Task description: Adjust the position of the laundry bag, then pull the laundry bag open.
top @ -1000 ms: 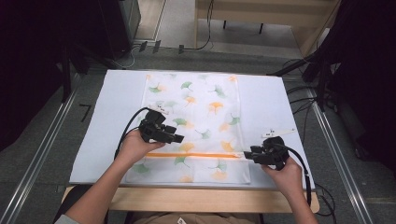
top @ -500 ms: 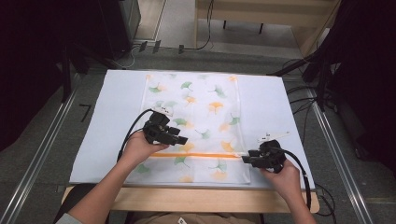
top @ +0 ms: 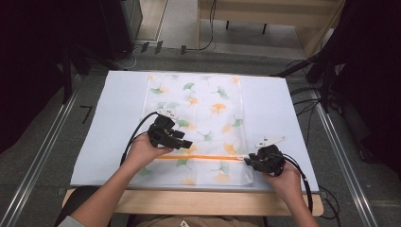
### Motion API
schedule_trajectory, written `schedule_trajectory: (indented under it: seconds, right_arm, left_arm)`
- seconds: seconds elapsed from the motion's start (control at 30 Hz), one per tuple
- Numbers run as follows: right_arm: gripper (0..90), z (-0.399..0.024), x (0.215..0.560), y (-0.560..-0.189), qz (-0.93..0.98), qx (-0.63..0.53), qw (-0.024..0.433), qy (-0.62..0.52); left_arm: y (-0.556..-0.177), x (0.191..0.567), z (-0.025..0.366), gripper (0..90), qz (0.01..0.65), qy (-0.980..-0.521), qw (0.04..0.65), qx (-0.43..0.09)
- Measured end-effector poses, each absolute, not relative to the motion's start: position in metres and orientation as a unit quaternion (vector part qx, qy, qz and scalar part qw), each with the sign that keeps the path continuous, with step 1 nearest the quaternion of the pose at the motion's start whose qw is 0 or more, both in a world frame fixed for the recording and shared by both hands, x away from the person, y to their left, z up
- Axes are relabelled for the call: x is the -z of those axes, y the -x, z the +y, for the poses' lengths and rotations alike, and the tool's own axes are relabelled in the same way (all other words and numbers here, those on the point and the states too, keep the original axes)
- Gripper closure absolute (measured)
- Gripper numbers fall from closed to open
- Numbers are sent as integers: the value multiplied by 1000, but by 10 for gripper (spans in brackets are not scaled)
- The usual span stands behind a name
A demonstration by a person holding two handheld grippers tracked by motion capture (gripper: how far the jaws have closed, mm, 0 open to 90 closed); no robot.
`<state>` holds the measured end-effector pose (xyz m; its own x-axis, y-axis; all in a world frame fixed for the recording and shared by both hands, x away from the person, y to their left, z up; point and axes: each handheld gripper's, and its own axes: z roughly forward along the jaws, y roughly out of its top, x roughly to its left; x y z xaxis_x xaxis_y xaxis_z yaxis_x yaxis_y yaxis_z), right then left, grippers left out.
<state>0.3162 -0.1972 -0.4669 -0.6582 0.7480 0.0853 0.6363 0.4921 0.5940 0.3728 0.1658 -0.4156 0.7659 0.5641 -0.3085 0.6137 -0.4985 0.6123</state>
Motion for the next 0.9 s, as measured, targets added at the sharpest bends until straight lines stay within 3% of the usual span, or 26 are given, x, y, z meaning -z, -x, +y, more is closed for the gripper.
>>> schedule_trajectory:
  seconds: [0.2, 0.3, 0.5, 0.73, 0.8, 0.9]
  right_arm:
    - [705, -195, 465, -317, 862, -294, 95, -402]
    - [605, -196, 466, -319, 858, -305, 82, -404]
    - [610, -193, 468, -317, 866, -301, 105, -385]
    - [741, -192, 468, -316, 866, -307, 103, -381]
    - [823, -192, 468, -317, 863, -312, 88, -387]
    - [844, -193, 466, -319, 862, -309, 69, -397]
  left_arm:
    - [-372, 416, 164, 413, 337, -867, 365, 34]
    - [-372, 416, 164, 412, 337, -867, 366, 35]
    - [-372, 417, 163, 413, 339, -867, 364, 36]
    - [-371, 416, 162, 425, 337, -863, 375, 32]
    - [-371, 416, 162, 445, 336, -863, 377, 33]
    - [-370, 417, 160, 458, 335, -862, 380, 38]
